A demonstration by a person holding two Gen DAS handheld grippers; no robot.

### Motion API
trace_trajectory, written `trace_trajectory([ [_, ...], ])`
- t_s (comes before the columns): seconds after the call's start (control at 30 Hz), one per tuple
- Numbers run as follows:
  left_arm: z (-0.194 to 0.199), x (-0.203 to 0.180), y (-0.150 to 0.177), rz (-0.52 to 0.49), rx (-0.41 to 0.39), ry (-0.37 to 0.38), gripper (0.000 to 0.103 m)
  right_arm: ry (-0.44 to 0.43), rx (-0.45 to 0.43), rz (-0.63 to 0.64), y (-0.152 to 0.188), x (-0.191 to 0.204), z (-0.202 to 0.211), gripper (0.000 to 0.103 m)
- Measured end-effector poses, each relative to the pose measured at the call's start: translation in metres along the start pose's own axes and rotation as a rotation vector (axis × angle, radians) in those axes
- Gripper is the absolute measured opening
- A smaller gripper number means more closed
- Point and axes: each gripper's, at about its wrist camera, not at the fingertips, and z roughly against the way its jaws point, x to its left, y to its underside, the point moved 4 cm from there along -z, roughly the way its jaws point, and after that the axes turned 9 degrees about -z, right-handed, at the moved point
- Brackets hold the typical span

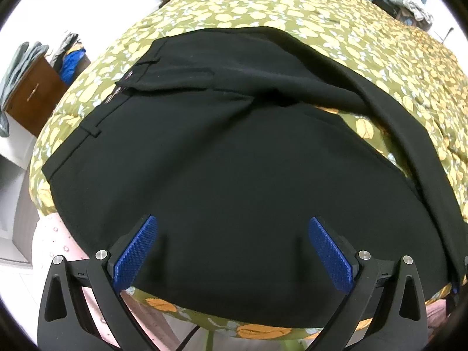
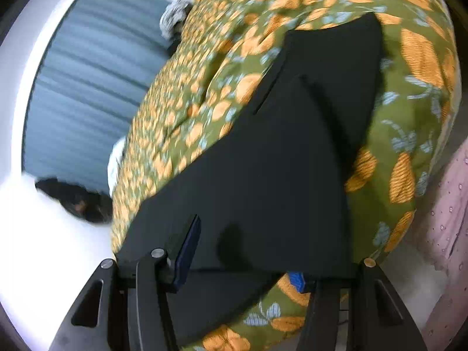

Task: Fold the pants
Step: 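Move the left gripper toward the trouser waistband to grasp it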

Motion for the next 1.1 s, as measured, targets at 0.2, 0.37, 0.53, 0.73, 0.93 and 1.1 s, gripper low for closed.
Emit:
trace_trajectory([
  [0.2, -0.006, 0.0, -0.027, 0.001, 0.042, 0.087, 0.103, 0.082, 0.003, 0.137, -0.017, 0.023, 0.013, 0.004],
  [0.37, -0.01, 0.027, -0.088, 0.154, 0.046, 0.334, 0.103, -0.054, -0.073, 0.358, -0.032, 0.105, 0.067, 0.004],
  [0.53, -0.041, 0.022, -0.158, 0.19, 0.077, 0.455, 0.103, -0.144, -0.083, 0.47, -0.034, 0.158, 0.103, 0.004],
  [0.73, -0.098, 0.012, -0.204, 0.307, 0.169, 0.507, 0.103, -0.206, -0.073, 0.527, -0.021, 0.185, 0.123, 0.004],
  [0.93, -0.126, 0.009, -0.22, 0.402, 0.204, 0.544, 0.102, -0.247, -0.057, 0.594, -0.009, 0.203, 0.15, 0.004],
  [1.1, -0.125, 0.006, -0.23, 0.446, 0.177, 0.56, 0.093, -0.268, -0.027, 0.673, -0.005, 0.21, 0.157, 0.004],
])
